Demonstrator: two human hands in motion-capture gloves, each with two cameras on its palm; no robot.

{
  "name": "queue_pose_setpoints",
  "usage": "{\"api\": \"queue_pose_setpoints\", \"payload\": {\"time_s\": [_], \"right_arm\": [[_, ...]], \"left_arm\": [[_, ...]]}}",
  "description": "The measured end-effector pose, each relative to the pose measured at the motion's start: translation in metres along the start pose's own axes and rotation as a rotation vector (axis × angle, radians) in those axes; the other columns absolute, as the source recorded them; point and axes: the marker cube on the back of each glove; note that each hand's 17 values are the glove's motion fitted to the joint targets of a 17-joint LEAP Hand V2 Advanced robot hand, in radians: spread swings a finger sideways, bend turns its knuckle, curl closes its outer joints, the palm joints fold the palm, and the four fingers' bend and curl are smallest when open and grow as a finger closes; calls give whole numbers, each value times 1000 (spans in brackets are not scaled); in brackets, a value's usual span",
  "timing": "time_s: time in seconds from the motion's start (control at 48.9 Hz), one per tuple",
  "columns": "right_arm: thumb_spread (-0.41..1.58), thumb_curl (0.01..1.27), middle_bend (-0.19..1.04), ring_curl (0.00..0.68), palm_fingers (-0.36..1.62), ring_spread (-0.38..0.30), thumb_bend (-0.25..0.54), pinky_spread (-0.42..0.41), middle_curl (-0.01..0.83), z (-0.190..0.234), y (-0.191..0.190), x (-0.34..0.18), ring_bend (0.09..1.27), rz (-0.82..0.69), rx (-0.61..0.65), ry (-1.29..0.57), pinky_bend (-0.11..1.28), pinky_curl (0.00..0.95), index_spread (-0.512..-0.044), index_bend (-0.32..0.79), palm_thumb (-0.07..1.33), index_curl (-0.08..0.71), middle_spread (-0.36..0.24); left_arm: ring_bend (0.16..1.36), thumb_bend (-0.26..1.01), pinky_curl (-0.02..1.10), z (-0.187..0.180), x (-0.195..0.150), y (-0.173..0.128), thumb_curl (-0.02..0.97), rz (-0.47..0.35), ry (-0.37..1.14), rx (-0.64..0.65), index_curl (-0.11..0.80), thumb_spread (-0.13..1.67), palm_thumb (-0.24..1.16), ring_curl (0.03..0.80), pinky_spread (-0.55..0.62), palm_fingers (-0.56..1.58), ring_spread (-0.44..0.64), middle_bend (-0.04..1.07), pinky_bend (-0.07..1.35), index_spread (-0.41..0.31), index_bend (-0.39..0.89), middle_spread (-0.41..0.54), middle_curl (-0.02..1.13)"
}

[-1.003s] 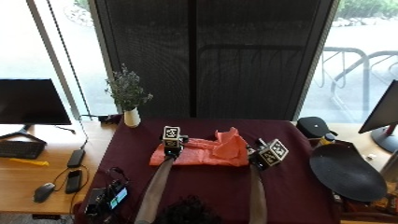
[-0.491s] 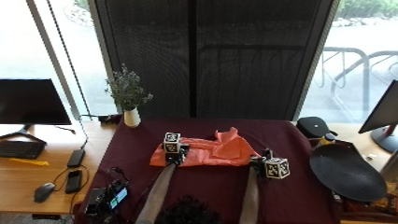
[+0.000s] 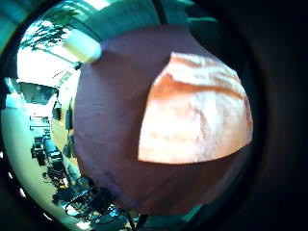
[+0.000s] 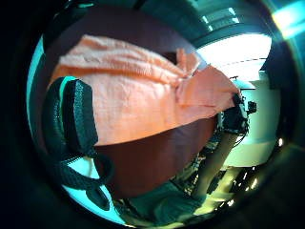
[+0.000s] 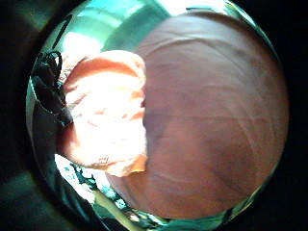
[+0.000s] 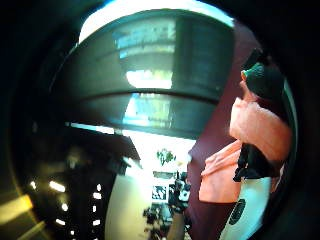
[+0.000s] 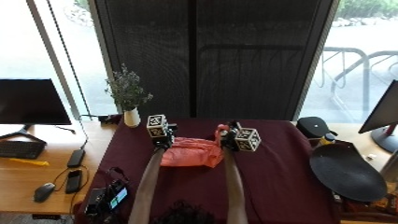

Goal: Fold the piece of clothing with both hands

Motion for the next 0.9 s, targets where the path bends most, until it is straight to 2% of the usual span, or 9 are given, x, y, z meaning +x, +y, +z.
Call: {"api": "queue_pose_setpoints", "payload": {"time_s": [0.102, 0.205, 0.287, 0.471, 0.635, 0.757, 0.839, 0.86, 0.901], "right_arm": [[611, 589, 183, 428, 1064, -229, -11, -315, 395, 51, 27, -50, 634, -223, -197, -100, 690, 365, -257, 65, 1127, 196, -154], [565, 609, 182, 431, 1072, -231, -22, -320, 403, 122, 85, -68, 622, -118, -449, 42, 681, 364, -266, 69, 1131, 193, -168], [534, 622, 180, 433, 1079, -233, -26, -323, 409, 166, 102, -68, 614, -365, -401, 183, 674, 364, -269, 77, 1129, 192, -178], [507, 642, 181, 438, 1083, -234, -27, -325, 418, 243, 152, -42, 604, -512, -421, 422, 667, 365, -278, 75, 1129, 190, -187], [501, 651, 182, 439, 1078, -236, -28, -326, 426, 270, 186, -10, 591, -573, -496, 517, 659, 366, -281, 75, 1123, 187, -191], [497, 657, 189, 438, 1066, -236, -27, -320, 434, 273, 189, 3, 573, -560, -556, 487, 640, 363, -282, 72, 1121, 185, -192], [513, 659, 197, 437, 1052, -236, -23, -319, 441, 262, 188, -1, 568, -584, -752, 399, 626, 359, -283, 52, 1127, 175, -192], [577, 648, 165, 437, 973, -225, -26, -302, 432, 258, 188, -5, 574, -609, -834, 344, 649, 368, -284, 0, 1113, 156, -197], [662, 629, 157, 439, 812, -198, -39, -241, 431, 247, 183, -11, 540, -665, -970, 244, 629, 374, -285, 48, 1075, 168, -178]], "left_arm": [[478, 121, 324, -32, -9, 15, 230, -17, 82, 45, 390, 1521, 360, 346, 324, 409, 180, 213, 391, -129, 157, -35, 389], [471, 147, 323, -52, -34, 15, 253, -93, 27, 211, 388, 1519, 425, 344, 318, 440, 167, 223, 371, -134, 156, -48, 400], [471, 163, 324, -38, -46, 2, 267, -75, 78, 255, 385, 1519, 466, 344, 317, 449, 158, 222, 358, -135, 150, -55, 407], [466, 183, 329, -6, -72, -5, 295, -95, 135, 274, 374, 1513, 531, 341, 312, 464, 148, 213, 343, -131, 142, -62, 415], [460, 198, 337, -22, -71, 35, 315, -107, 139, 260, 365, 1513, 578, 339, 313, 470, 145, 206, 338, -129, 141, -65, 420], [460, 198, 341, -16, -78, 39, 326, -134, 148, 246, 360, 1508, 595, 338, 307, 473, 140, 201, 332, -129, 138, -65, 422], [460, 197, 344, -15, -77, 39, 333, -114, 159, 251, 355, 1507, 601, 337, 305, 473, 137, 199, 329, -129, 135, -66, 424], [460, 197, 345, -15, -78, 36, 334, -112, 141, 277, 354, 1506, 604, 337, 305, 473, 137, 199, 329, -127, 136, -66, 424], [459, 195, 346, -18, -83, 31, 336, -120, 90, 332, 352, 1505, 607, 337, 309, 473, 136, 198, 327, -122, 136, -66, 425]]}}
